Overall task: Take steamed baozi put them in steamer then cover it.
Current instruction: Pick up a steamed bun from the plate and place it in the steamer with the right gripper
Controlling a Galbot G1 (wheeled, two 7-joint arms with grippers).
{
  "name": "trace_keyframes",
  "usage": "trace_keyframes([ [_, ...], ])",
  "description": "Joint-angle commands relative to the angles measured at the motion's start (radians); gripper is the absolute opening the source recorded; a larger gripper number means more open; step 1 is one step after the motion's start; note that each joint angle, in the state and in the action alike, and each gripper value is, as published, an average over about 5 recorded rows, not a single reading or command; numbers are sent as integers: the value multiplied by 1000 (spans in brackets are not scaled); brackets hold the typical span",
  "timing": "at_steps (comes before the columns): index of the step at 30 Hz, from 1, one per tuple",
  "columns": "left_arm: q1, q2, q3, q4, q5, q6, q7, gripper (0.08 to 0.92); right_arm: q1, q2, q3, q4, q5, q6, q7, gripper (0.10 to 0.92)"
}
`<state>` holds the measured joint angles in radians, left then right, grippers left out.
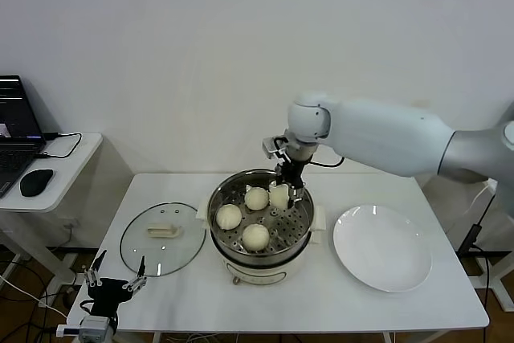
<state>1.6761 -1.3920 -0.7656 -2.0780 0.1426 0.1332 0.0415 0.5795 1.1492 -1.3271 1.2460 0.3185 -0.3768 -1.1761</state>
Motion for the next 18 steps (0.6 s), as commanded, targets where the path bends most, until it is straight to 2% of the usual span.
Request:
trace_keyframes([
  [1, -2, -3, 2, -2, 0, 2, 2, 823, -57, 18, -11, -26, -31, -10, 9, 658],
  [18, -7, -10, 17, 5, 4, 2, 3, 823, -107, 30, 6, -31, -47, -26, 35, 662],
])
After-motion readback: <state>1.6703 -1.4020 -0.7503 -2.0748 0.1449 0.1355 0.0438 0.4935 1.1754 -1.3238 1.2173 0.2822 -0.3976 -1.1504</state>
